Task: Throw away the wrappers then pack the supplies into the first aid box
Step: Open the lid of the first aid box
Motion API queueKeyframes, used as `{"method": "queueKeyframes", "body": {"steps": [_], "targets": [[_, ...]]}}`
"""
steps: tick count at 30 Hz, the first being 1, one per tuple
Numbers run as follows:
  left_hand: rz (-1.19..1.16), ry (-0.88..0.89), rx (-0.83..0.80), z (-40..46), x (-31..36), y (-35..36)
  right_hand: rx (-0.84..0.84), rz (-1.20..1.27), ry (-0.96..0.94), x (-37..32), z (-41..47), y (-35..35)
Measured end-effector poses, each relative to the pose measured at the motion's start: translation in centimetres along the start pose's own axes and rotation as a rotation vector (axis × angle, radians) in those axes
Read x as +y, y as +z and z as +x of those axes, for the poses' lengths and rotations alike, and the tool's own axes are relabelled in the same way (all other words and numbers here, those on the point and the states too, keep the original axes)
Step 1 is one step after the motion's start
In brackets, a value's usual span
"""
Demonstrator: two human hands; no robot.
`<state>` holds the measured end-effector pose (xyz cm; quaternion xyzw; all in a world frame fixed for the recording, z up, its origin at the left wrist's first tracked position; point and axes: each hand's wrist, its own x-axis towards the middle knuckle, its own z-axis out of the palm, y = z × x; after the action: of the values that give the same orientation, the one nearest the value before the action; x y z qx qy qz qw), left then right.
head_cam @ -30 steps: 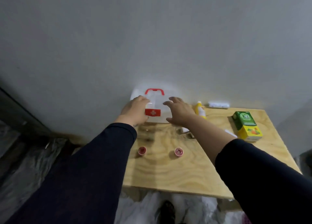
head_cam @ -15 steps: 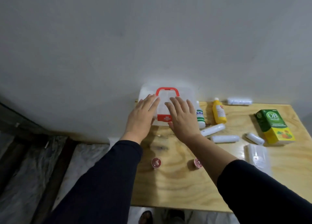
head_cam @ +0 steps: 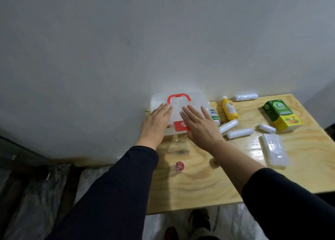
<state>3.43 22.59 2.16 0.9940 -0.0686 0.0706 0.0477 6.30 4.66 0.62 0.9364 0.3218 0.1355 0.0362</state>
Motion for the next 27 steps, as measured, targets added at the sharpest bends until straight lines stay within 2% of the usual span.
{"method": "queueKeyframes", "body": {"steps": [5,17,23,27], "targets": [[0.003,0.023,-0.006,-0.7,-0.1,-0.7,0.154,0.031,-0.017,-0.5,-0.7,-1.3],[0.020,0.067,0.050,-0.6,0.5,-3.7,0.362,0.190,0.093,-0.7,-1.1,-3.8],[0.047,0.071,0.114,1.9,-0.4,-6.8,0.197,0.136,0.421,0.7,-2.1,-3.9],[-0.003,0.042,0.153,3.6,-0.9,-7.6,-0.082,0.175,0.423,1.1,-2.1,-2.8]]}}
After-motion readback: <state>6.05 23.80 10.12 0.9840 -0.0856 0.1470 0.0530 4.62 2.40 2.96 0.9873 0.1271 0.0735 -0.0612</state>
